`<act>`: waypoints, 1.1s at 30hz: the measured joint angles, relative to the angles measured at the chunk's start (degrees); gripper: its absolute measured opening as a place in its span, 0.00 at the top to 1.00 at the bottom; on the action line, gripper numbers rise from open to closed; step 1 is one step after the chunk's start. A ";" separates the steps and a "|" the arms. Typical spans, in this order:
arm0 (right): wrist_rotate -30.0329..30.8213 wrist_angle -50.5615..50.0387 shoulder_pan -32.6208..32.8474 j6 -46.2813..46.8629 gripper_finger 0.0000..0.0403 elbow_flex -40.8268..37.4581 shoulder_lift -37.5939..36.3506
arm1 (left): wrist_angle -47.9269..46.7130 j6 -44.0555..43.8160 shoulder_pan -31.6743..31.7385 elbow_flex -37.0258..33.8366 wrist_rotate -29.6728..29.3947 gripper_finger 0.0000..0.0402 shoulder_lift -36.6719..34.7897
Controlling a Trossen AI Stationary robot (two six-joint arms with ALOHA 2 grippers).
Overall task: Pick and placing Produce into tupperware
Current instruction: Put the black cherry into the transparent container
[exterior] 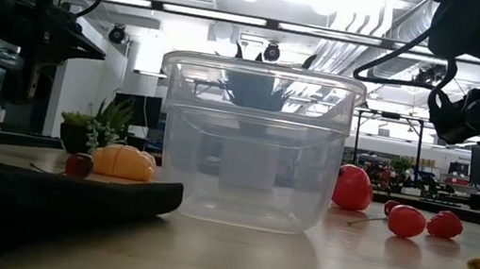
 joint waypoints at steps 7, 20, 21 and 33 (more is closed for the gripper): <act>1.07 -0.02 -0.32 0.40 0.58 0.00 0.02 | 0.00 0.00 0.00 0.02 0.02 1.00 -0.02; 1.02 -0.20 1.01 2.01 0.58 0.00 0.11 | 0.02 0.02 0.00 0.01 0.12 1.00 0.00; 1.06 -0.20 1.47 2.21 0.58 0.00 0.11 | 0.03 0.02 0.00 0.01 0.29 1.00 -0.01; 1.73 0.08 1.34 1.09 0.58 0.00 0.11 | 0.15 0.02 0.00 0.00 0.92 1.00 0.00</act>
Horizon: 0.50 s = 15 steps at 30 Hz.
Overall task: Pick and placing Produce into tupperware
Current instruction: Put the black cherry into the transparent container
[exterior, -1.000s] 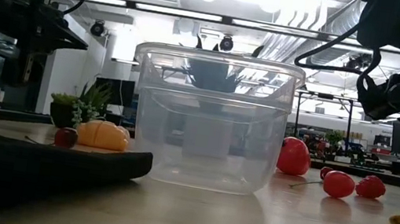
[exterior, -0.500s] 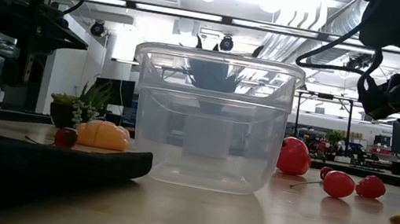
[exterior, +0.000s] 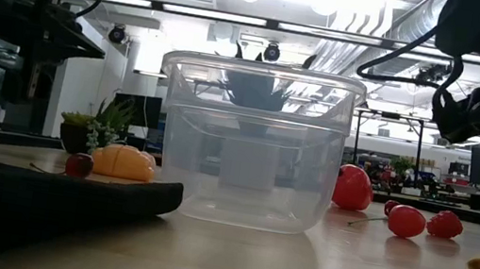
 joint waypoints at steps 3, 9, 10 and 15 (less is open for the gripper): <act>0.43 -0.17 -0.88 -0.16 0.58 0.00 0.01 | 0.00 0.00 -0.02 0.02 0.02 1.00 -0.02; -0.20 -0.16 0.06 0.33 0.58 0.00 0.02 | 0.02 0.01 0.00 0.01 0.23 1.00 0.00; -0.02 -0.22 0.23 0.30 0.58 0.00 0.01 | 0.02 0.00 0.00 0.02 0.36 1.00 -0.02; -1.81 3.86 -0.69 1.68 0.58 -3.63 0.02 | 0.04 0.02 -0.01 0.02 0.42 1.00 -0.01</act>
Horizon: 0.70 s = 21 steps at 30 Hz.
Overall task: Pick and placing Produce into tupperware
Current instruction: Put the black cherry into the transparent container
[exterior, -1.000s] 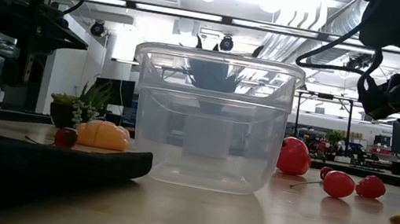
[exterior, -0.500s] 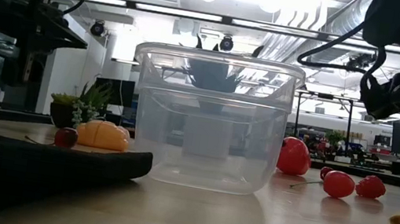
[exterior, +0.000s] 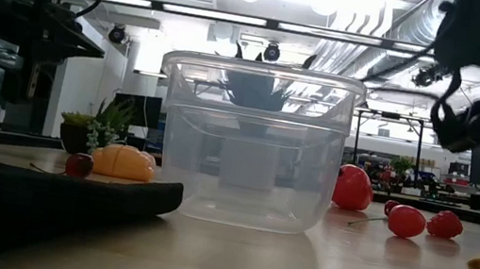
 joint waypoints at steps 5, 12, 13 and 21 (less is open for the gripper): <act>1.66 1.47 1.72 2.73 0.58 -0.83 0.02 | 0.11 -0.02 -0.01 -0.02 0.24 1.00 0.01; 2.09 1.21 1.69 2.56 0.58 -0.81 0.02 | 0.11 -0.02 -0.01 -0.02 0.24 1.00 0.01; 2.11 1.17 1.68 2.47 0.58 -0.81 0.02 | 0.11 -0.02 0.00 -0.01 0.23 1.00 0.00; 2.26 1.20 1.57 1.78 0.58 -0.78 0.02 | 0.09 0.00 0.01 -0.02 0.20 1.00 0.01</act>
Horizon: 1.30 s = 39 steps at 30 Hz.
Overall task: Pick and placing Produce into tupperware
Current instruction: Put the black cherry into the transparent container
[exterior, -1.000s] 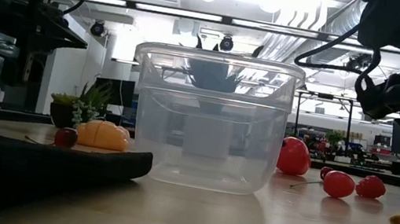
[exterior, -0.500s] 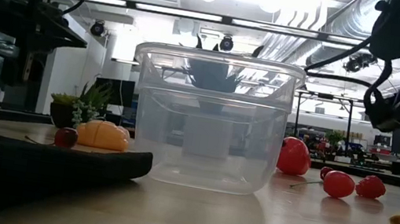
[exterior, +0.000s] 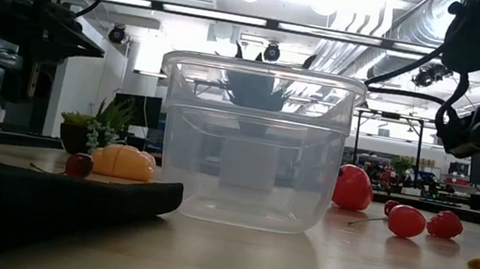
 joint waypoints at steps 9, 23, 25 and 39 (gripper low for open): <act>-0.59 0.02 -0.02 -0.64 0.70 0.03 -0.02 | -0.02 0.00 0.00 0.02 -0.19 1.00 -0.01; 0.40 2.23 -0.02 0.19 0.73 0.07 -0.07 | -0.02 0.00 0.00 0.00 -0.20 1.00 0.00; 0.42 1.82 -0.02 0.05 0.73 0.73 -0.04 | -0.02 0.00 0.00 0.00 -0.20 1.00 -0.01; 8.51 -11.10 -0.03 -6.93 0.73 16.35 -0.04 | -0.03 0.00 0.00 0.00 -0.17 1.00 -0.01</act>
